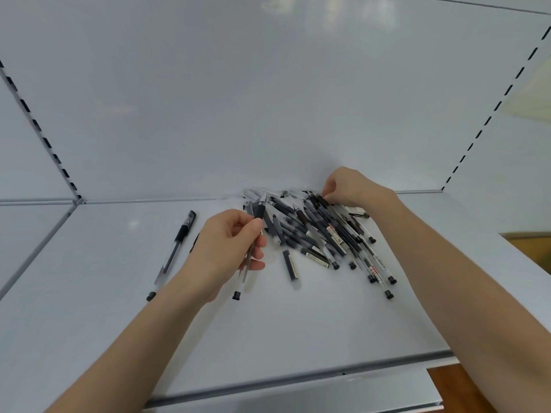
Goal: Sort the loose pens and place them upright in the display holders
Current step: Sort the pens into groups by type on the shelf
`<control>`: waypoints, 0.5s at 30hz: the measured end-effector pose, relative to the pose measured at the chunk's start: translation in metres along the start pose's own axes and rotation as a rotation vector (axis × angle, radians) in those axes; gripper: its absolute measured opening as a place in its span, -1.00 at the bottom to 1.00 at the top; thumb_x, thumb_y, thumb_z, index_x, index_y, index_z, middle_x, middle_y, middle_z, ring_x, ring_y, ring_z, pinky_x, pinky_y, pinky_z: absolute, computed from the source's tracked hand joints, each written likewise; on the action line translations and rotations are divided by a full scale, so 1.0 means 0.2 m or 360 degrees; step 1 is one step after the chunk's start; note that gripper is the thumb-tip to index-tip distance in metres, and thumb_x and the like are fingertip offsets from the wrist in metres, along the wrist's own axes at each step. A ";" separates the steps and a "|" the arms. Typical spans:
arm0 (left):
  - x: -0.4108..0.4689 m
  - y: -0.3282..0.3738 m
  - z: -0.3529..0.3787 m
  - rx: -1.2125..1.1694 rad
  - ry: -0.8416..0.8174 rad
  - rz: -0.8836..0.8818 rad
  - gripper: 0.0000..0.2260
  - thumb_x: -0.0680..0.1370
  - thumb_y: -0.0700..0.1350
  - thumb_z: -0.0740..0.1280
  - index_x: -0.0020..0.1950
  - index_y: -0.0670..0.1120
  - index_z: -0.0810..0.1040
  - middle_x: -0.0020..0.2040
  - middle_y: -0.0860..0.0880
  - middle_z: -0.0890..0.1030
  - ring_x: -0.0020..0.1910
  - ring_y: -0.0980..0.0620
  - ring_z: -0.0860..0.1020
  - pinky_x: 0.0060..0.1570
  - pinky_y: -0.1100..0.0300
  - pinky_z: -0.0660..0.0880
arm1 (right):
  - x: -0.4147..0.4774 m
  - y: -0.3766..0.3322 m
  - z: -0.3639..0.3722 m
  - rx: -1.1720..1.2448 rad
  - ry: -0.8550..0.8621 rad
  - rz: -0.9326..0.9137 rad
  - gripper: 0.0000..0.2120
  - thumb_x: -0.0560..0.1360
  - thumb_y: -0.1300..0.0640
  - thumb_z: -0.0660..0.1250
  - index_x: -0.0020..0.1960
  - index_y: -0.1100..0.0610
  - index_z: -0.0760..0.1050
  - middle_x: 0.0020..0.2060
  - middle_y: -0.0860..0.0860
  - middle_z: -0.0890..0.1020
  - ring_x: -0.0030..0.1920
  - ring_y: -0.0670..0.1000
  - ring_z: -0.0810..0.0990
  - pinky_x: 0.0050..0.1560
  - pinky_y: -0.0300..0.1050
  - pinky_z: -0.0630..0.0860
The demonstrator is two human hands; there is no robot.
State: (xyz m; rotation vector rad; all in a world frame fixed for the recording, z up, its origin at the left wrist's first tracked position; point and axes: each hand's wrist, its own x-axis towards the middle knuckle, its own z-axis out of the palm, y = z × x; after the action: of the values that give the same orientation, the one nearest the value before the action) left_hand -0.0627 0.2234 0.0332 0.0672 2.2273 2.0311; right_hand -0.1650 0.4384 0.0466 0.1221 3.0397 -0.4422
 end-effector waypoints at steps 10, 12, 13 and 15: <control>0.00 -0.01 0.01 -0.0029 -0.0068 0.0016 -0.86 0.58 -0.20 0.20 -0.12 -0.20 0.51 -0.33 -0.07 0.54 -0.52 0.18 0.46 -0.43 0.26 0.56 | -0.08 0.04 -0.03 0.0249 0.0238 -0.0052 -0.76 0.52 0.24 0.23 0.04 0.41 0.53 0.03 0.28 0.61 0.03 0.21 0.56 0.03 -0.05 0.45; -0.01 0.00 0.01 -0.0044 -0.0077 0.0017 -0.85 0.58 -0.20 0.20 -0.12 -0.20 0.51 -0.32 -0.06 0.55 -0.51 0.18 0.46 -0.42 0.26 0.56 | -0.11 0.03 -0.06 0.0590 0.0382 -0.0105 -0.77 0.51 0.25 0.23 0.01 0.42 0.52 -0.10 0.28 0.61 -0.15 0.16 0.53 -0.11 -0.07 0.47; -0.01 0.00 0.01 -0.0053 -0.0083 0.0018 -0.85 0.58 -0.20 0.20 -0.12 -0.19 0.51 -0.32 -0.06 0.55 -0.50 0.18 0.47 -0.41 0.26 0.56 | -0.14 0.01 -0.07 0.0808 0.0384 -0.0118 -0.81 0.52 0.24 0.24 0.00 0.36 0.53 -0.20 0.17 0.60 -0.21 0.06 0.52 -0.18 -0.16 0.46; -0.02 0.01 0.01 -0.0060 -0.0101 0.0024 -0.84 0.58 -0.19 0.19 -0.12 -0.17 0.52 -0.32 -0.06 0.55 -0.50 0.18 0.47 -0.40 0.26 0.57 | -0.20 -0.02 -0.08 0.1243 0.0286 -0.0123 -0.87 0.53 0.20 0.26 0.02 0.22 0.53 -0.24 -0.01 0.57 -0.25 -0.10 0.52 -0.27 -0.33 0.46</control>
State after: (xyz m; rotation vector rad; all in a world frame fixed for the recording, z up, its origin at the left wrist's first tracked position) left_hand -0.0589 0.2244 0.0353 0.1437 2.1567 2.0479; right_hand -0.1269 0.4354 0.0655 0.0821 2.8373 -1.6698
